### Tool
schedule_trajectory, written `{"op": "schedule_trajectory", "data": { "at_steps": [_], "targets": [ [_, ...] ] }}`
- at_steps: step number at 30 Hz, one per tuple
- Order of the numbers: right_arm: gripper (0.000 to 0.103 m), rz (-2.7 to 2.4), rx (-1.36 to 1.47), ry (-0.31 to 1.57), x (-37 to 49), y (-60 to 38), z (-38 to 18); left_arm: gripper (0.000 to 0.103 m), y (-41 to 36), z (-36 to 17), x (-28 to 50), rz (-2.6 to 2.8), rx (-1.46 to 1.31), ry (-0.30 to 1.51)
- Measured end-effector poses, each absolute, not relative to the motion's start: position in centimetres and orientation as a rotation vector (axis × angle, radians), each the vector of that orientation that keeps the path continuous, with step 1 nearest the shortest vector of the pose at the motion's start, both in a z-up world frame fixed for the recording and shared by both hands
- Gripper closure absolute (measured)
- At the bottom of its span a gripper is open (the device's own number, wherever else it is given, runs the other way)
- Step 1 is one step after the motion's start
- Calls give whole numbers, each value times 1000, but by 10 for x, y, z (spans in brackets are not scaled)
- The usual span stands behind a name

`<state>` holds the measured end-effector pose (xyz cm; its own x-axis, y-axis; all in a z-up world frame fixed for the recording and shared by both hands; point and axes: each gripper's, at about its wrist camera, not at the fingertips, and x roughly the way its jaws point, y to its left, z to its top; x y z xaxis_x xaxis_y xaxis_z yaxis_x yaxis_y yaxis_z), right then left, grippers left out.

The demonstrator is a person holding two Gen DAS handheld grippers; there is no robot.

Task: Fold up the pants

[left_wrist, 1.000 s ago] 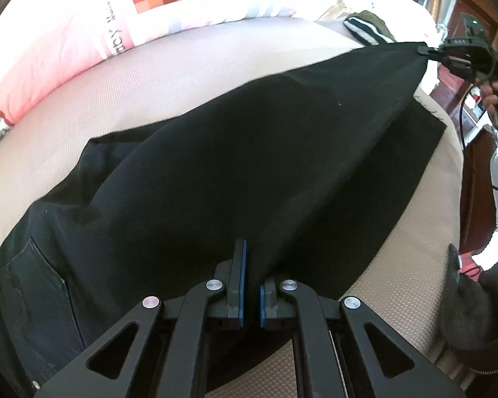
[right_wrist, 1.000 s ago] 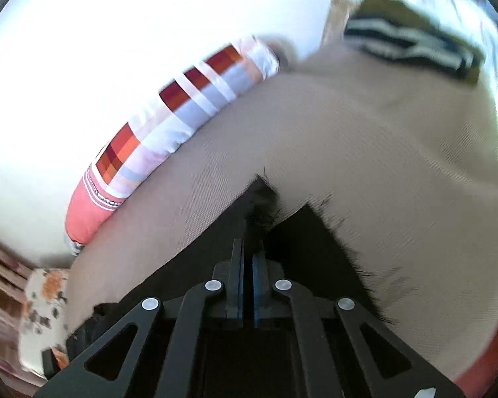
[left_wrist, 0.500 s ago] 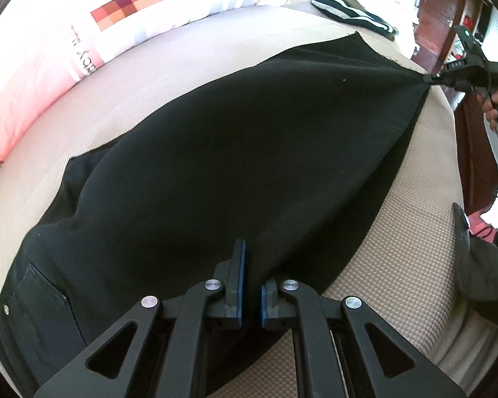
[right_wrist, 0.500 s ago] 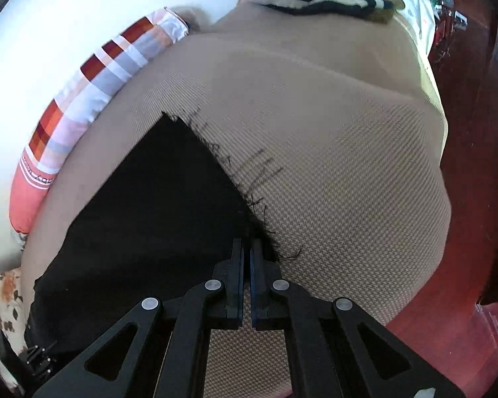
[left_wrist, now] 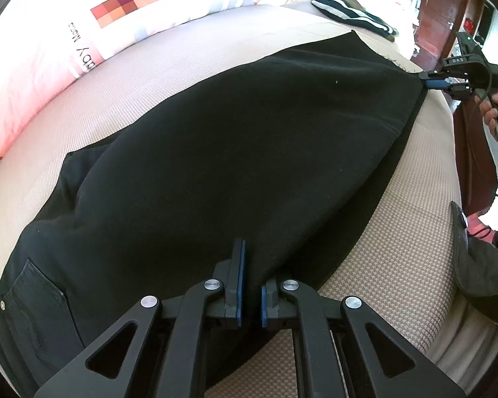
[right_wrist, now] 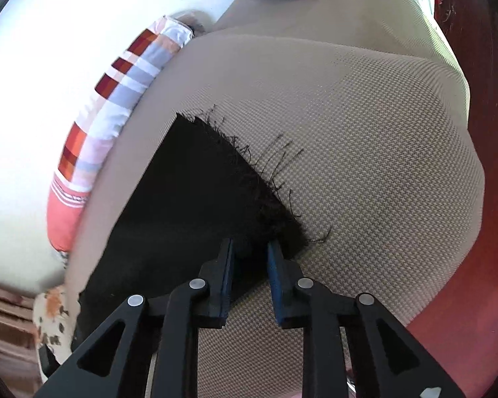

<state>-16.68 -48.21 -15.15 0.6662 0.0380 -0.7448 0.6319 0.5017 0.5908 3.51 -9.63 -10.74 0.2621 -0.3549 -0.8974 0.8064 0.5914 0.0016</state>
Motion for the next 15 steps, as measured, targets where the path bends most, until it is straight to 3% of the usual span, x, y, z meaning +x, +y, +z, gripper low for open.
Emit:
{"op": "schedule_trajectory", "data": {
  "at_steps": [3,5,11,15],
  "targets": [
    [83,-397,1037,763,-161,-485,-157,96,-96,-107,35,-835,518,1030],
    [99,-398,1032,762,-157,-485,-156,96,-96,-107,35,-832,517,1030],
    [102,-460,852,722,-164,-465,-114,96,-89,-96,32,-857,479,1017],
    [102,-502,793,758,-169,-459,-116,96,-86,-95,29,-893,483,1016]
  ]
}}
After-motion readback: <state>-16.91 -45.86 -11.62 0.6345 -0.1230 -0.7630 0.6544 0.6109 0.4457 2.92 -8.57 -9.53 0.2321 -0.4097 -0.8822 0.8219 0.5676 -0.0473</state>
